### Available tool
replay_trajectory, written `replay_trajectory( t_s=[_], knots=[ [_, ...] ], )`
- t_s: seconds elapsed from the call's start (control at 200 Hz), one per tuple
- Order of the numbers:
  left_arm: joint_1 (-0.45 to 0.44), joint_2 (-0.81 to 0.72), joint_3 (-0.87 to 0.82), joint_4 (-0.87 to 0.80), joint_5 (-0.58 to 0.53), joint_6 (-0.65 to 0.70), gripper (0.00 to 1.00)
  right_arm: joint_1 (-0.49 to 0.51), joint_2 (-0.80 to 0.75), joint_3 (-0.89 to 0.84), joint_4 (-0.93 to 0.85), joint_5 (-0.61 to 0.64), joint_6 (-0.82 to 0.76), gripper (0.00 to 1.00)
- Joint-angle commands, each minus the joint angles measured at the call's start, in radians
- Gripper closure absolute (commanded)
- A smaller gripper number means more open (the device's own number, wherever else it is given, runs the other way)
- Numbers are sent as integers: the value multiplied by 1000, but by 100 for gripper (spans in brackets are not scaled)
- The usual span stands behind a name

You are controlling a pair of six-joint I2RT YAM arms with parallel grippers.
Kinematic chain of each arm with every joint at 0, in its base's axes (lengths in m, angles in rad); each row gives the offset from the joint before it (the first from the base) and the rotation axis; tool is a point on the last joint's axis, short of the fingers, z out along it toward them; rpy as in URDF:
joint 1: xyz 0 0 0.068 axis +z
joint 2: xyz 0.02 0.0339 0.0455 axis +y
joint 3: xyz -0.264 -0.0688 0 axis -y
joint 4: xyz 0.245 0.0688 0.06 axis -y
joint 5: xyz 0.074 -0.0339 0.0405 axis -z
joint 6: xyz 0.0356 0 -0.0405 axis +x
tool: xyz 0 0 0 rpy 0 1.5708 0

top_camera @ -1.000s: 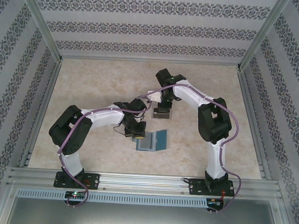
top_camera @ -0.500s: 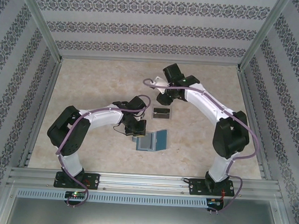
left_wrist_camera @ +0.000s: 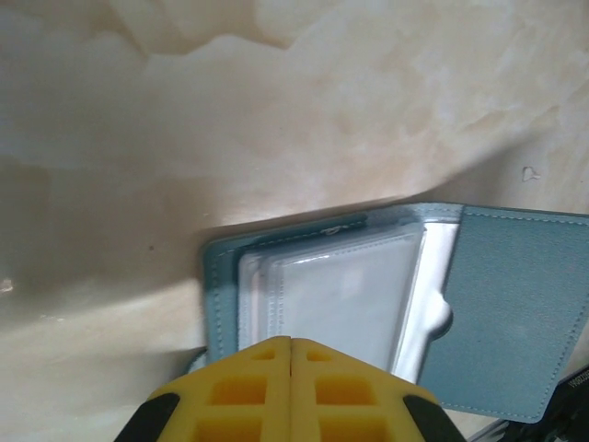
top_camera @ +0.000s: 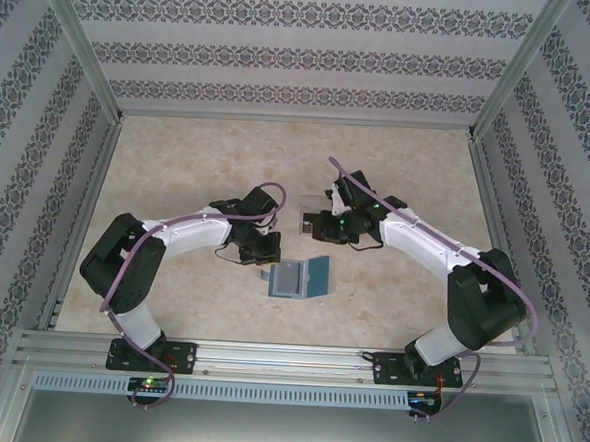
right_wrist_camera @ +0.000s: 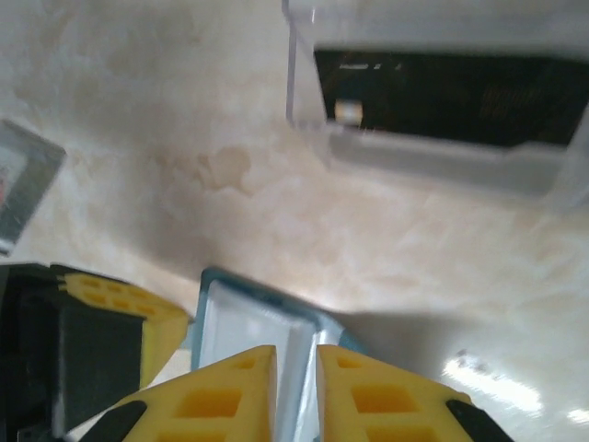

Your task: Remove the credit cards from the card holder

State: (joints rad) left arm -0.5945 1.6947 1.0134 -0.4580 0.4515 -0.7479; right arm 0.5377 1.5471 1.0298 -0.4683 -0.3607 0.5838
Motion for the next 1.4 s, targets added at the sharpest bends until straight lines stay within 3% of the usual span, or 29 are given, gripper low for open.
replay_trajectory(
  t_s=[0.0, 0.215, 0.51, 1.194, 1.399],
  knots=[
    [20, -35, -30, 42, 14, -15, 97, 56, -22, -35, 53, -70, 190, 79],
    [40, -43, -89, 72, 56, -14, 99, 174, 33, -36, 74, -55, 245, 79],
    [55, -43, -135, 68, 63, 17, 100, 247, 137, 6, 67, -4, 300, 76],
    [62, -13, -127, 81, 87, 28, 100, 286, 264, 102, -130, 126, 235, 59],
    [66, -10, -127, 82, 90, 28, 100, 291, 270, 114, -170, 160, 219, 49]
  ],
)
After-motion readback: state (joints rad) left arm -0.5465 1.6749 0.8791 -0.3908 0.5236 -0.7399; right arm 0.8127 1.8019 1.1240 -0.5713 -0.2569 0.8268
